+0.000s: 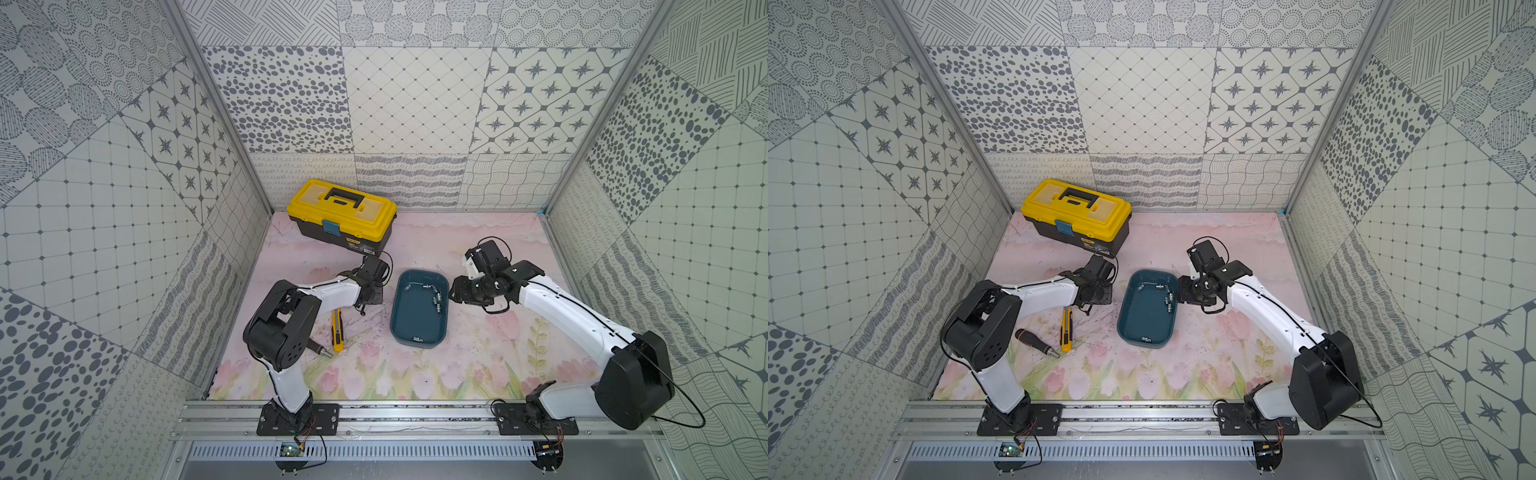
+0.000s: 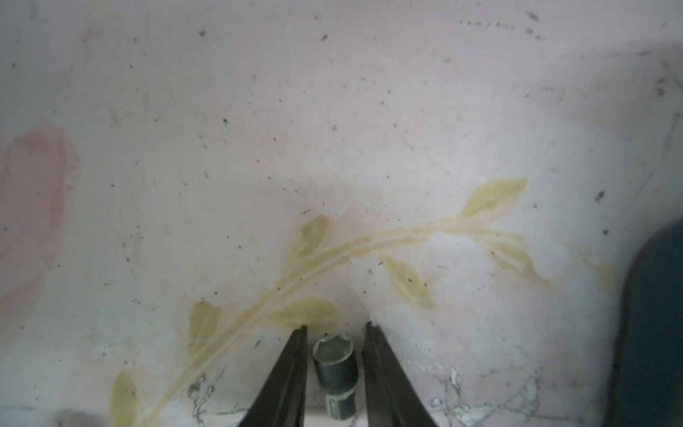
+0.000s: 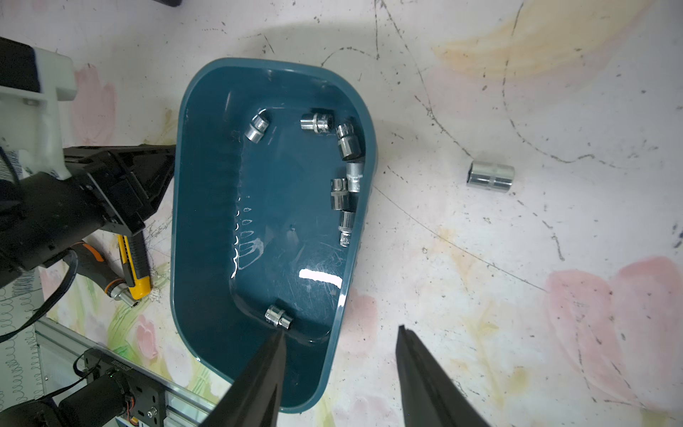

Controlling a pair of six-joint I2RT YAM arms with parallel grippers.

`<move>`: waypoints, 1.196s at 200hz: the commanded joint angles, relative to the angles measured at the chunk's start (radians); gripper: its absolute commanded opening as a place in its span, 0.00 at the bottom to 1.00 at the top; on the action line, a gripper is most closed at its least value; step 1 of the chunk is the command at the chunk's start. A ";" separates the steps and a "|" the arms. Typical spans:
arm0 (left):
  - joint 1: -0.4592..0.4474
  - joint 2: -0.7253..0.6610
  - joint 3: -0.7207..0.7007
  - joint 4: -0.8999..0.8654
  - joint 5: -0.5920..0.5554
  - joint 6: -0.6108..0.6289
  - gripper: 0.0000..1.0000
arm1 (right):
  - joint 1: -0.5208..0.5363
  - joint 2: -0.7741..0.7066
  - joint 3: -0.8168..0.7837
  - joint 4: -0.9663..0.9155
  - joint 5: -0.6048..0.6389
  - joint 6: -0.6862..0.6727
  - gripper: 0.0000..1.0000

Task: Take out the socket from the storage box
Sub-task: Place the socket head at the center of the board.

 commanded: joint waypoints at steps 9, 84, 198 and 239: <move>0.004 0.008 -0.011 0.011 -0.006 -0.020 0.35 | 0.011 0.011 0.028 0.021 0.019 0.010 0.54; 0.004 -0.093 -0.003 -0.049 0.005 -0.018 0.48 | 0.023 0.014 0.046 0.017 0.027 0.020 0.54; 0.004 -0.459 0.054 -0.320 0.091 -0.098 0.71 | 0.206 0.148 0.184 -0.013 0.190 0.138 0.52; 0.004 -0.518 0.011 -0.312 0.110 -0.101 0.72 | 0.272 0.268 0.228 -0.035 0.296 0.201 0.51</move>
